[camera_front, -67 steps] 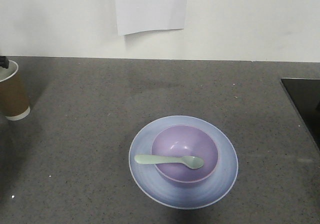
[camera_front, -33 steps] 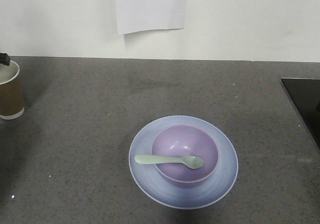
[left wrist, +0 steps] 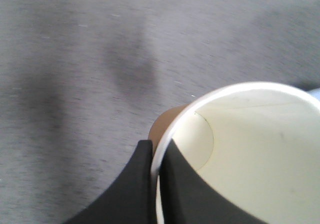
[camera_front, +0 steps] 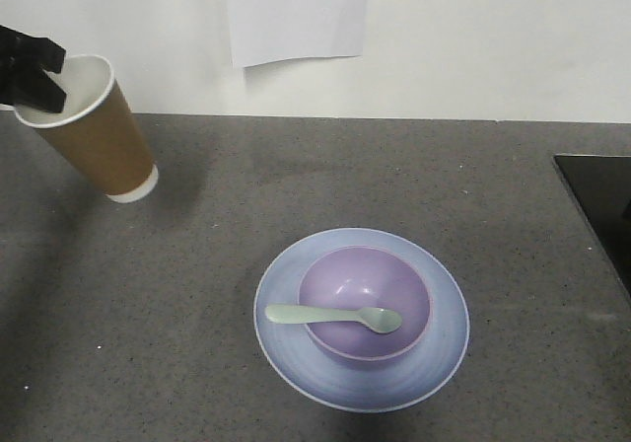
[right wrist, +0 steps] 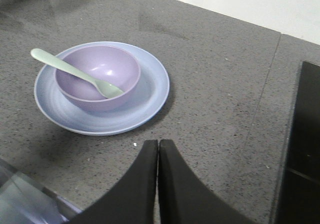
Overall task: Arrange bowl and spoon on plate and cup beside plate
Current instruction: 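Grasp the brown paper cup rim with the left gripper and lift, then carry the cup toward the plate and lower it beside the plate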
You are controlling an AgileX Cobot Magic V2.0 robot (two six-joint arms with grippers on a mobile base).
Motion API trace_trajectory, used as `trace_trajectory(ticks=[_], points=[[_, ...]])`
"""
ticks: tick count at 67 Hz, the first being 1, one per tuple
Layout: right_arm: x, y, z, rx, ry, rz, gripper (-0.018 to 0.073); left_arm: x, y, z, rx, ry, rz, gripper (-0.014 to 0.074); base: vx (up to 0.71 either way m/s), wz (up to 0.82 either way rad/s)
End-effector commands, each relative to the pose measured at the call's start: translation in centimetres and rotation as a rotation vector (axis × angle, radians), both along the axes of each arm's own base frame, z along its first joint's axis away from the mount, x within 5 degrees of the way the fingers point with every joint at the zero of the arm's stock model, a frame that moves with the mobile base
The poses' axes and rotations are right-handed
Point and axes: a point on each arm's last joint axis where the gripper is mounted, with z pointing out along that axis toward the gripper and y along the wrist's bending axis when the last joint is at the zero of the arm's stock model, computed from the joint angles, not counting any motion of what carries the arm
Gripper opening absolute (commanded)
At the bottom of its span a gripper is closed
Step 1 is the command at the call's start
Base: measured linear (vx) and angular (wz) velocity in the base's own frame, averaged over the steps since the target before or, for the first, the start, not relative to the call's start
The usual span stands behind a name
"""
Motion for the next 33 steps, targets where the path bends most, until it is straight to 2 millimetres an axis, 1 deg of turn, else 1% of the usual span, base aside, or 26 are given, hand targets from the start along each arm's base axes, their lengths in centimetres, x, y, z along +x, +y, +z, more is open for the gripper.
trace_trajectory(ticks=[1, 4, 9, 13, 20, 26, 33], points=[[0.3, 0.3, 1.0, 0.039, -0.059, 0.009, -0.0006, -2.4, -2.5, 1.2, -0.046, -0.042, -0.073, -0.0008, 0.00, 0.00], [0.2, 0.3, 1.0, 0.043, -0.058, 0.012, -0.0006, -2.7, -3.4, 0.6, -0.048, -0.031, -0.096, -0.0008, 0.00, 0.00], [0.2, 0.3, 1.1, 0.048, -0.056, 0.015, -0.0006, -3.3, -4.9, -1.4, -0.037, 0.006, -0.135, -0.0008, 0.00, 0.00], [0.2, 0.4, 1.1, 0.053, -0.054, 0.019, -0.0006, -3.6, -5.6, -3.1, -0.037, 0.036, -0.146, -0.0008, 0.00, 0.00], [0.2, 0.5, 1.1, 0.063, -0.051, 0.026, -0.0006, -3.9, -6.8, -5.4, -0.036, 0.074, -0.166, -0.0008, 0.00, 0.00], [0.2, 0.5, 1.1, 0.064, -0.050, 0.027, -0.0006, -4.1, -7.6, -6.5, -0.032, 0.089, -0.179, -0.0008, 0.00, 0.00], [0.2, 0.5, 1.1, 0.064, -0.050, 0.027, -0.0006, -4.3, -8.2, -6.9, -0.031, 0.088, -0.194, -0.0008, 0.00, 0.00]])
